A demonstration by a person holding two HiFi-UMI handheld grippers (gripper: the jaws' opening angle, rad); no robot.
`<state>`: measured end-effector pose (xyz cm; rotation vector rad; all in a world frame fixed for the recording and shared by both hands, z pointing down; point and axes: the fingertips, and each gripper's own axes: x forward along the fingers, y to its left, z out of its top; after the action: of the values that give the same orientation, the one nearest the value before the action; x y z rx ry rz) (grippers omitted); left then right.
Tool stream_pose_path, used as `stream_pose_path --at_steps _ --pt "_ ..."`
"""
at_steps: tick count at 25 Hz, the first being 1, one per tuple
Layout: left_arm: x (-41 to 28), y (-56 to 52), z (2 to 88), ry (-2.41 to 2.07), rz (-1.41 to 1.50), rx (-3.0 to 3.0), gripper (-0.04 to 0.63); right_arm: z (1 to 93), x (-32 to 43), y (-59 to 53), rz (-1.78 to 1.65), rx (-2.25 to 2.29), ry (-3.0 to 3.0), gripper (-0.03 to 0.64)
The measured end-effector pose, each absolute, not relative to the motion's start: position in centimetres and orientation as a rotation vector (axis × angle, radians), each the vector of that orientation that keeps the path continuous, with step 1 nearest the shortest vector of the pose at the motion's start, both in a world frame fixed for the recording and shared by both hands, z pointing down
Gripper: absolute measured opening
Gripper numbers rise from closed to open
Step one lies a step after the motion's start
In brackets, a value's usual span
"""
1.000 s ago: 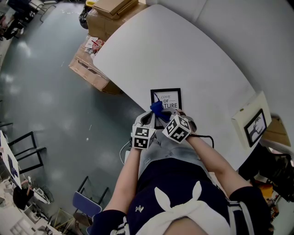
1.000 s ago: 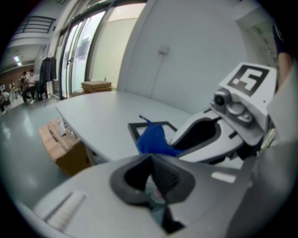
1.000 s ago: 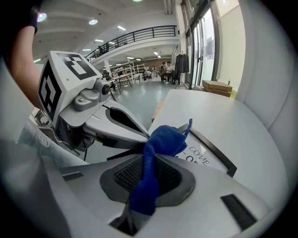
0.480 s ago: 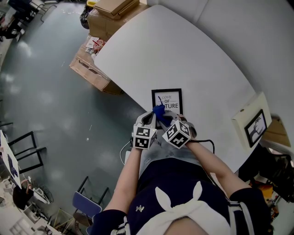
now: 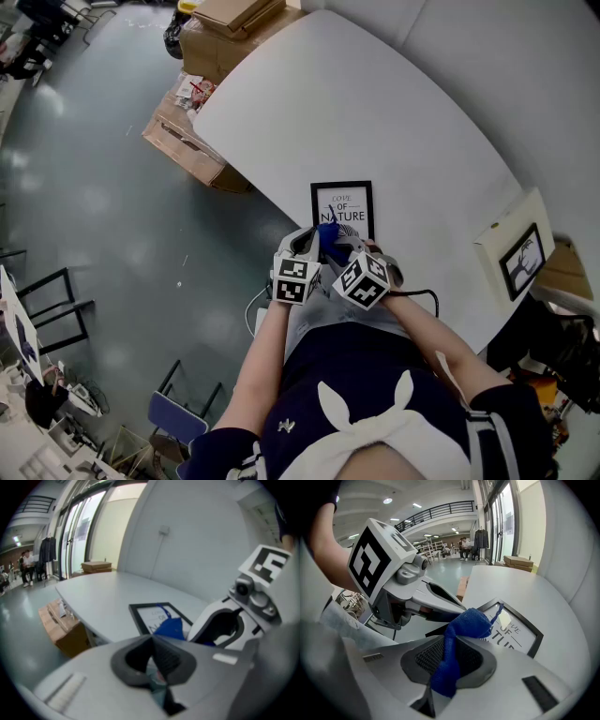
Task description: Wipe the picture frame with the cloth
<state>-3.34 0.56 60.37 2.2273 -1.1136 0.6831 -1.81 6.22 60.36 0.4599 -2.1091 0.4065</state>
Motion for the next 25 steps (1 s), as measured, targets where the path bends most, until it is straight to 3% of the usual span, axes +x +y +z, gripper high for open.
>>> stream_pose_path --at_steps 25 --pt "-3.3 0.4 60.3 -1.104 0.697 2.235 0.002 60.3 -0.1 6.5 0.417 0.437 -2.126 0.067"
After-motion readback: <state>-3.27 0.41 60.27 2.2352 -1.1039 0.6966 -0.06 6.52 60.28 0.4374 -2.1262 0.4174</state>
